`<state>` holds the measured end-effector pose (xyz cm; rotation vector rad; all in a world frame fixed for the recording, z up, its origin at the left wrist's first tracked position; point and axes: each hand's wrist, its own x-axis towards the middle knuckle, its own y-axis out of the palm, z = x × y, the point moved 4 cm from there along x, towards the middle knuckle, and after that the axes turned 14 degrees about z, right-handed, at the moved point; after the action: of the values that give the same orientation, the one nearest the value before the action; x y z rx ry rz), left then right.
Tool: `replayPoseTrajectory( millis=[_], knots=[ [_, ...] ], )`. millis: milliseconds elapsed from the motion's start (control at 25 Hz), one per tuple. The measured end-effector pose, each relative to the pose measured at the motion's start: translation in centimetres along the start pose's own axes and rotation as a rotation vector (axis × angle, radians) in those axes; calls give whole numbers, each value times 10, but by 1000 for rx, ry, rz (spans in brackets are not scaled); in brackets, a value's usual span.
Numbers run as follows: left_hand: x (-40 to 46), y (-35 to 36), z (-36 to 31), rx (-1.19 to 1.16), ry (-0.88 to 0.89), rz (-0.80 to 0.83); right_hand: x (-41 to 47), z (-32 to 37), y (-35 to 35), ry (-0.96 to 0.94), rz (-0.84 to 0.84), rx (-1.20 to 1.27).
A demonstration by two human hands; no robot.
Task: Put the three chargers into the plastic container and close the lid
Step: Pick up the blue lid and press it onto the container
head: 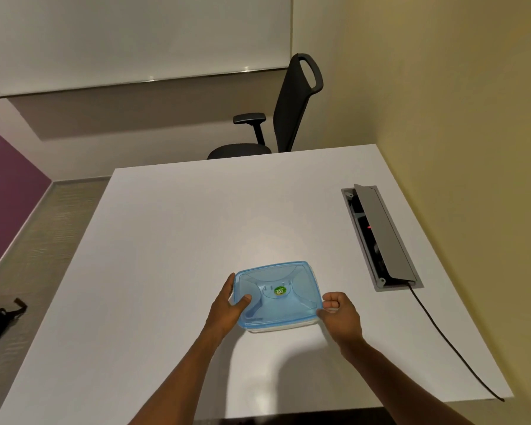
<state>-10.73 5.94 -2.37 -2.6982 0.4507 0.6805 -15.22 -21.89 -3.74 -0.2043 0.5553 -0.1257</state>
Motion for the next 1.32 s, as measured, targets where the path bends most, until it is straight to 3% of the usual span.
replayPoseTrajectory(
  millis=[320, 480, 600, 960, 1320],
  knots=[
    [14, 6, 2, 48, -17, -3, 4, -1, 4, 13, -74, -45],
    [21, 7, -4, 165, 44, -44, 7, -2, 3, 20, -59, -109],
    [22, 6, 2, 247, -17, -88, 9, -3, 0, -7, -46, -185],
    [24, 4, 16, 205, -84, -125, 22, 0, -2, -35, -30, -292],
    [28, 8, 24, 160, -195, -176, 30, -15, -2, 216, 35, -111]
  ],
)
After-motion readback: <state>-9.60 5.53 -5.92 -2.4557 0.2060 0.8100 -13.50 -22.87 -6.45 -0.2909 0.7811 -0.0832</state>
